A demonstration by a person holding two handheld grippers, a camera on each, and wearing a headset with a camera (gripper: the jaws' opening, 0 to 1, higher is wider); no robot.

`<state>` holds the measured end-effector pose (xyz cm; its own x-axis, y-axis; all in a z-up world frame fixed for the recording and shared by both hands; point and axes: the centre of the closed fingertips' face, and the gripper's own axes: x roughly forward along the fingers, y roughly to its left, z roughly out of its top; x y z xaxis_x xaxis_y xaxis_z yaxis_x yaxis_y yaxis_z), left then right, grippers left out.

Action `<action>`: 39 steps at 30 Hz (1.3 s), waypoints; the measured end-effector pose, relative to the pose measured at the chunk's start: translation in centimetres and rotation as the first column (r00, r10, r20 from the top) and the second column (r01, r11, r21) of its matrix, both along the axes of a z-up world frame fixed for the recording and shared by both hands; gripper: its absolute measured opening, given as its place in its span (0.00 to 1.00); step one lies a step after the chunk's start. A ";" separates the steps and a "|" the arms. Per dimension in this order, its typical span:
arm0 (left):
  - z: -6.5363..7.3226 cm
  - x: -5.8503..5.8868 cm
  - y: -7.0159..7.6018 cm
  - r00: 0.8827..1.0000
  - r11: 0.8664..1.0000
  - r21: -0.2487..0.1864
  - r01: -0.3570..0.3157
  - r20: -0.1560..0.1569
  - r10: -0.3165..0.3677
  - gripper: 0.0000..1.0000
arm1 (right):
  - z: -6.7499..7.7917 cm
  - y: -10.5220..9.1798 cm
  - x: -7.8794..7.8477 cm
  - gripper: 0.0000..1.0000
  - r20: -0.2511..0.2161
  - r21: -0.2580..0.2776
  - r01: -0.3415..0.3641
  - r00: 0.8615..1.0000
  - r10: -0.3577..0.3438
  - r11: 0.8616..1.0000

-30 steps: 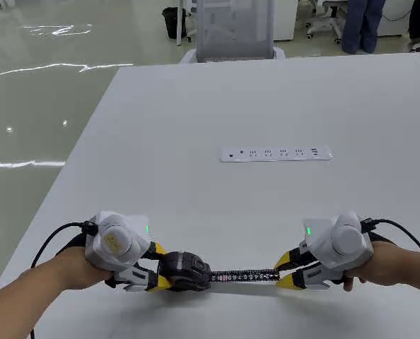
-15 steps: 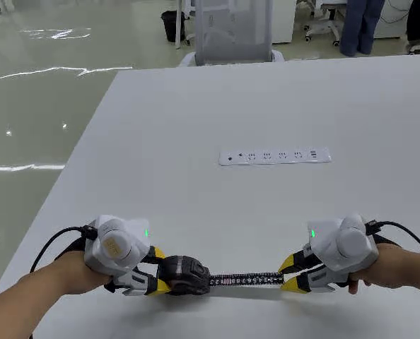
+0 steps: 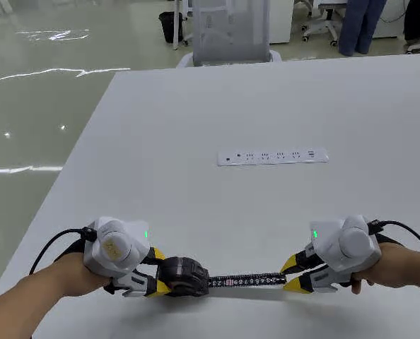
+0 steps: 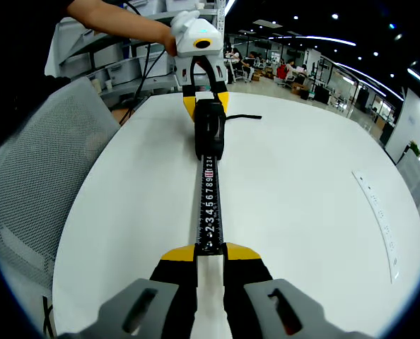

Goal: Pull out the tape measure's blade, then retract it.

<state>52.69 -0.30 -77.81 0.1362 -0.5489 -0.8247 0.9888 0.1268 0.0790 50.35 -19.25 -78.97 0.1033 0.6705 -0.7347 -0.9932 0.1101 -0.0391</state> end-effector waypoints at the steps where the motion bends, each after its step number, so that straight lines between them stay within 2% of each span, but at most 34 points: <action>1: 0.0 0.0 0.0 1.000 1.000 0.001 0.000 0.000 0.000 0.24 | 0.0 0.0 0.0 0.11 -0.001 0.000 0.001 1.000 -0.001 1.000; 39: -0.1 0.0 -0.3 1.000 1.000 0.010 0.005 0.001 -0.005 0.24 | -0.4 -2.4 -0.3 0.11 -0.011 -0.013 0.006 1.000 -0.006 1.000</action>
